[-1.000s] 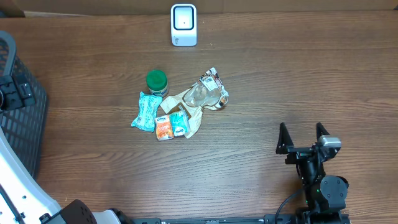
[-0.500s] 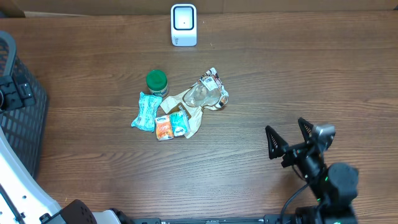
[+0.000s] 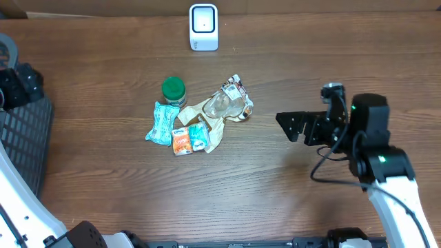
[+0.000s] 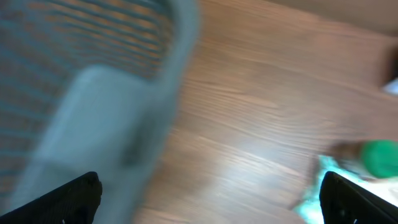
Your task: Scan the item barcode
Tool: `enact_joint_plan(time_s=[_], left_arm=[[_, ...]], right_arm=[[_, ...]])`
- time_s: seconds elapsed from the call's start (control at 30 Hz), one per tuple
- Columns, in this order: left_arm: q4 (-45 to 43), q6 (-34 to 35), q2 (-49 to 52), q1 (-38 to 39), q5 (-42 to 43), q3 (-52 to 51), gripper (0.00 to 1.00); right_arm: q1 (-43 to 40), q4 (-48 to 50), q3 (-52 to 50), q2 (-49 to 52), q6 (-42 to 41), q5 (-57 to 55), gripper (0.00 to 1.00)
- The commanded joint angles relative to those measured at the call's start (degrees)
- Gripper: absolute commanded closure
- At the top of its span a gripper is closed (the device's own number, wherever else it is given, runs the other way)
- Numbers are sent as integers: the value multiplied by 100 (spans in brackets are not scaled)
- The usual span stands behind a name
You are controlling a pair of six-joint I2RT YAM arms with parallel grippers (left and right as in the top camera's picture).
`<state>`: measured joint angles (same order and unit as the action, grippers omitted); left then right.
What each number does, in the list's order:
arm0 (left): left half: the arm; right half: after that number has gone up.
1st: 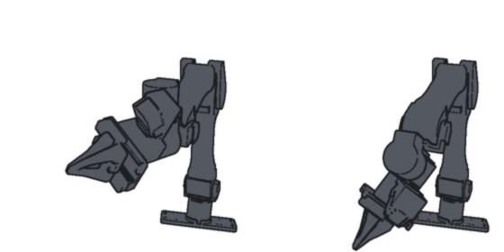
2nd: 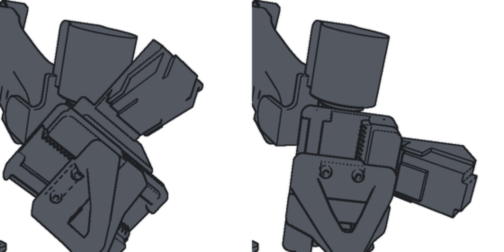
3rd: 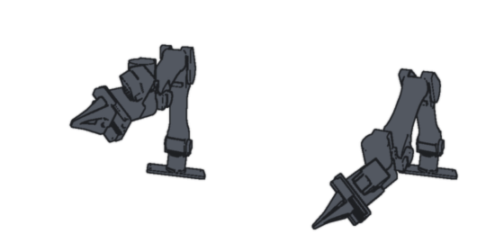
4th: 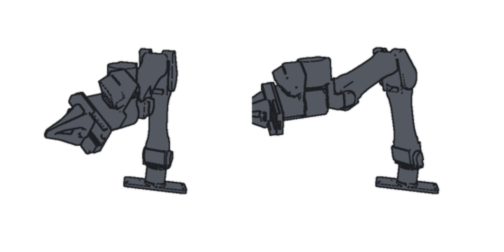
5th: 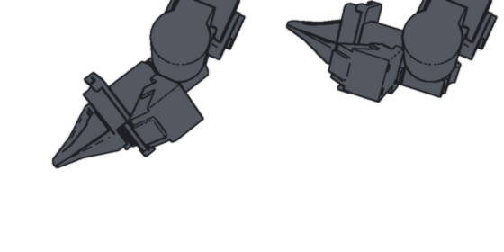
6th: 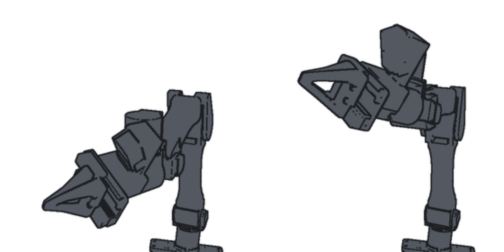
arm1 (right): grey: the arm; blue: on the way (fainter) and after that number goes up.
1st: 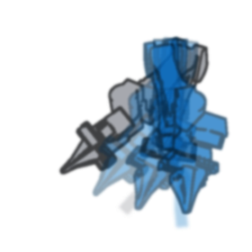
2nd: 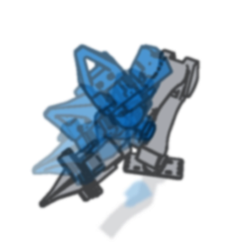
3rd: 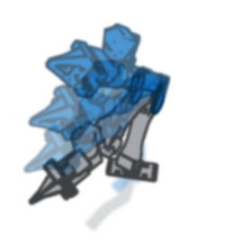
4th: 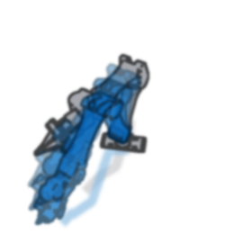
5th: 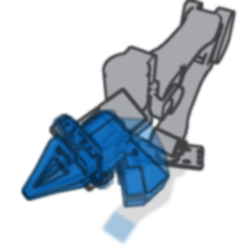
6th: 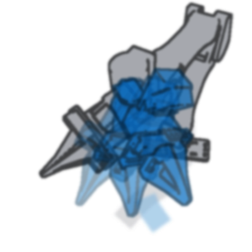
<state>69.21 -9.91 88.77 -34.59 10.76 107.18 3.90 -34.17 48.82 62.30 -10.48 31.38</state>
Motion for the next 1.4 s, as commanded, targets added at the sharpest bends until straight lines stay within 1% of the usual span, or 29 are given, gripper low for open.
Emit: enact_joint_plan(time_s=[0.0,0.03,0.1,0.13,0.17,0.2,0.23,0.27,0.3,0.33,0.37,0.4,0.43,0.47,0.5,0.57,0.6,0.63,0.67,0.8,0.97,1.07,1.17,1.23,1.3,1.37], left_arm=[[0,367,96,-20,2087,-7,0],[-39,358,96,-9,2415,-7,0],[-153,197,96,92,3340,-7,0],[-249,177,103,208,3541,-7,0],[-341,179,107,354,3554,-7,0],[-492,249,109,750,3285,-7,0],[-651,586,122,1292,2612,-7,0],[-721,811,127,1648,2151,-7,0],[-776,942,151,1963,1773,-7,0],[-800,992,170,2275,1447,-7,9],[-809,997,221,2660,1069,-7,22],[-804,999,275,2927,807,-7,37],[-782,1047,345,3211,509,-9,57],[-765,1137,424,3438,236,-9,65],[-748,1320,557,3698,-118,-9,70],[-737,1598,809,3963,-415,-9,70],[-734,1797,997,4041,-372,-9,71],[-728,1934,1073,4068,-367,-9,73],[-726,2028,1139,4087,-367,-9,74],[-730,2039,1403,4229,-369,-9,76],[-737,2041,1657,4444,-369,-9,79],[-802,2046,1768,4555,-356,-9,79],[-839,2046,1862,4625,-348,-9,80],[-844,2039,1932,4653,-372,-9,80],[-846,2039,2011,4664,-369,-9,81],[-848,2039,2063,4664,-369,-9,82]], right_arm=[[22,111,114,343,0,905,0],[22,155,114,415,2,1023,0],[22,212,114,546,0,1196,0],[22,245,114,595,-2,1204,0],[22,260,114,610,-20,1202,0],[22,280,114,614,-26,1202,0],[22,282,114,612,-79,1191,4],[22,284,114,614,-216,1128,6],[22,291,114,614,-382,1014,11],[22,306,114,614,-776,750,18],[22,352,114,614,-1167,538,22],[22,417,114,623,-1508,387,28],[24,522,114,634,-1818,291,30],[35,678,114,664,-2098,221,30],[72,831,111,710,-2312,133,30],[229,1113,111,925,-2651,-105,29],[372,1228,111,1207,-2916,-302,29],[439,1320,111,1388,-3003,-334,29],[492,1423,111,1567,-3056,-343,30],[667,1926,111,2374,-3154,-278,33],[1008,2811,114,3300,-3152,-133,39],[1198,3300,114,3696,-3156,-146,44],[1362,3526,114,4041,-3458,-584,52],[1436,3657,114,4210,-3617,-811,54],[1556,4019,114,4395,-3624,-850,55],[1639,4140,114,4444,-3628,-1025,55]])
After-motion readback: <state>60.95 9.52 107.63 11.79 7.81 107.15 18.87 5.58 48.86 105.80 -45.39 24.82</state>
